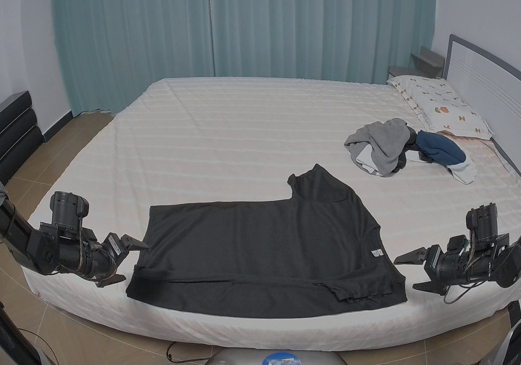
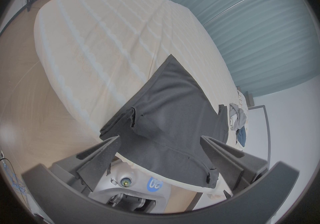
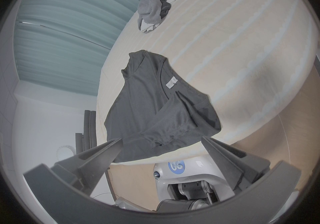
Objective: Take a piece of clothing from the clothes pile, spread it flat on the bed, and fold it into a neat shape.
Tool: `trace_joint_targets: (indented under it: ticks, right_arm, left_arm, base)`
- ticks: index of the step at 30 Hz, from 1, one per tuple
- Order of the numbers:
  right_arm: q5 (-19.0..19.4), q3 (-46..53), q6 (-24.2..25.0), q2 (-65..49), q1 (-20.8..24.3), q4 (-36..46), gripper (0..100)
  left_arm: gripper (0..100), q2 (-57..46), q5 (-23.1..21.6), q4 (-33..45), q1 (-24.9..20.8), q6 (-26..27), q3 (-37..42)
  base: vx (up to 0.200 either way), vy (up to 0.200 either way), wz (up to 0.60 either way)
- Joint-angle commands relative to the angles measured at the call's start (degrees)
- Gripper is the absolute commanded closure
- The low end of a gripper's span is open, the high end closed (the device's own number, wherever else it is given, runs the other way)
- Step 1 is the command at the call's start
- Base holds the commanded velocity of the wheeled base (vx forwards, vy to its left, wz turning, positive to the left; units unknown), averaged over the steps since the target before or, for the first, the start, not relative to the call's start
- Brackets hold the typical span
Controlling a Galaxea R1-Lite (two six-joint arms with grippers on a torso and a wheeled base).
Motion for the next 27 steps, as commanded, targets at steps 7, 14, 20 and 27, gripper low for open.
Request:
trace_joint_targets:
  ticks: [7, 14, 20, 27]
  right_arm:
    - [0.0, 0.4, 0.0, 0.0, 0.5, 0.0, 0]
    - [-0.1, 0.4, 0.0, 0.0, 0.5, 0.0, 0]
    - [-0.1, 0.4, 0.1, 0.0, 0.3, -0.1, 0]
    - [-0.1, 0.4, 0.3, 0.0, 0.1, 0.0, 0]
  left_arm:
    - [0, 1.1, -0.4, -0.2, -0.8, -0.1, 0.0]
    - [0, 6.5, -0.5, 0.3, -4.8, -3.2, -4.1]
    - [0, 10.5, 0.9, 0.4, -9.0, -5.1, -6.7]
    - [0, 13.9, 4.0, 0.5, -10.0, -4.9, -8.3]
  base:
    - [0.0, 0.086, 0.0]
    - [0.0, 0.0, 0.0]
    - [0.0, 0.0, 0.0]
    - [0.0, 0.0, 0.0]
